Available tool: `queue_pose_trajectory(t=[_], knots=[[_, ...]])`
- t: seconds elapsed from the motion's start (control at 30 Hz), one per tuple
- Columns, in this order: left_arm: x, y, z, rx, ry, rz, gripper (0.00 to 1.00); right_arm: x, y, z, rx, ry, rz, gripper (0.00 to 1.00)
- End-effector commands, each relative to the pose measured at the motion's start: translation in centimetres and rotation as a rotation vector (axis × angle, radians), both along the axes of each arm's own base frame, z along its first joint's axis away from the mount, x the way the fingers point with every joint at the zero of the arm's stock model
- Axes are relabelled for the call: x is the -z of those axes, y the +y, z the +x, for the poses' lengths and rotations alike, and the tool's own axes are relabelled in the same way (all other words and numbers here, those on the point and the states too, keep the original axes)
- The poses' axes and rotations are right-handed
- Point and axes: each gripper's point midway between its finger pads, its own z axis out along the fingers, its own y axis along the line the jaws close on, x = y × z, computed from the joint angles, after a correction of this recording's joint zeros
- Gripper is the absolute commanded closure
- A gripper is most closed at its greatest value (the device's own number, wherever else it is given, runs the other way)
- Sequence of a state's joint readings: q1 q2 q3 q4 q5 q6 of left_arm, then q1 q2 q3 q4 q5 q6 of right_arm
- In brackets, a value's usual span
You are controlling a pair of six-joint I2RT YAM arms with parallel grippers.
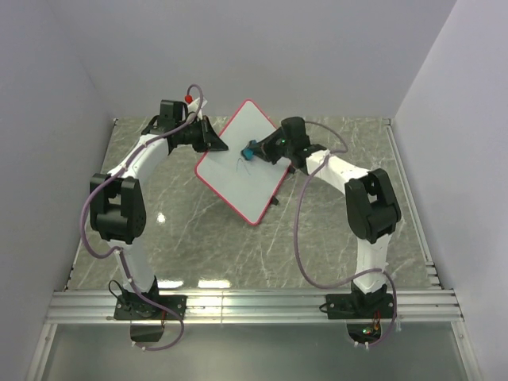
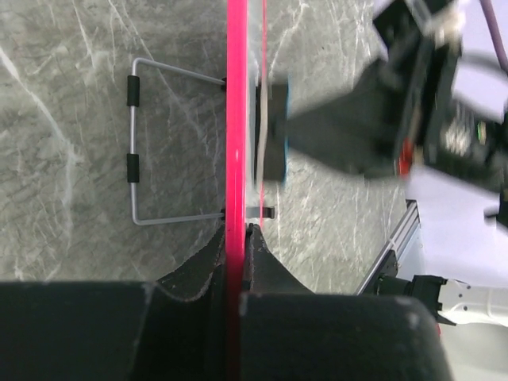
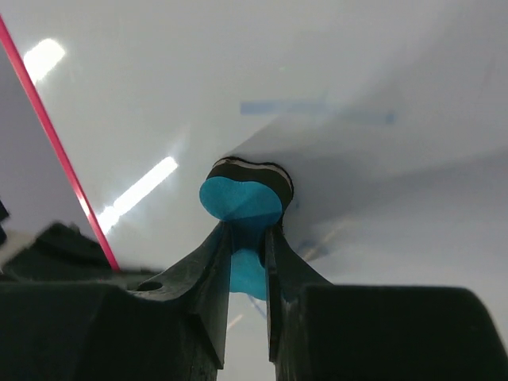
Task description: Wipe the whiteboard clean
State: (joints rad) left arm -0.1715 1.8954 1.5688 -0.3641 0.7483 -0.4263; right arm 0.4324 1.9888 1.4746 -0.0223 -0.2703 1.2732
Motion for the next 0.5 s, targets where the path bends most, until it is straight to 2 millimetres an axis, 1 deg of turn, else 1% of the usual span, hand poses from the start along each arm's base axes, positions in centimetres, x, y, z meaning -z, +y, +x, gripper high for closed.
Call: queue_pose_trajectory(t=[0.0, 0.03, 0.07, 0.13, 0.17, 0.23, 0.3, 0.37, 0.47], knots=[[3.4, -0.2, 1.0, 0.003, -0.051, 0.167, 1.0, 2.2, 4.8, -6.4, -0.151, 0.065, -0.001, 1.0], [3.5, -0.3, 1.0, 0.004, -0.05, 0.166, 1.0, 2.1, 6.0, -7.9, -0.19, 0.068, 0.004, 1.0], [3.5, -0.2, 1.2, 0.001, -0.053, 0.17, 1.0, 2.1, 6.5, -8.5, -0.209, 0.075, 0.001, 1.0], [3.7, -0.3, 1.2, 0.001, -0.049, 0.173, 1.0, 1.5, 7.5, -9.5, -0.245, 0.064, -0.01, 1.0], [3.7, -0.3, 1.2, 0.0, -0.046, 0.173, 1.0, 1.7, 8.1, -10.5, -0.266, 0.08, -0.023, 1.0], [3.8, -0.3, 1.3, -0.002, -0.044, 0.177, 1.0, 1.8, 8.3, -11.0, -0.277, 0.088, -0.034, 1.0], [3.7, -0.2, 1.4, -0.008, -0.045, 0.177, 1.0, 2.5, 8.0, -11.2, -0.274, 0.108, -0.048, 1.0], [3.5, -0.2, 1.4, -0.007, -0.046, 0.178, 1.0, 3.7, 7.4, -11.3, -0.269, 0.13, -0.074, 1.0], [3.2, -0.2, 1.3, -0.01, -0.047, 0.177, 1.0, 5.6, 5.1, -10.3, -0.225, 0.15, -0.138, 1.0]])
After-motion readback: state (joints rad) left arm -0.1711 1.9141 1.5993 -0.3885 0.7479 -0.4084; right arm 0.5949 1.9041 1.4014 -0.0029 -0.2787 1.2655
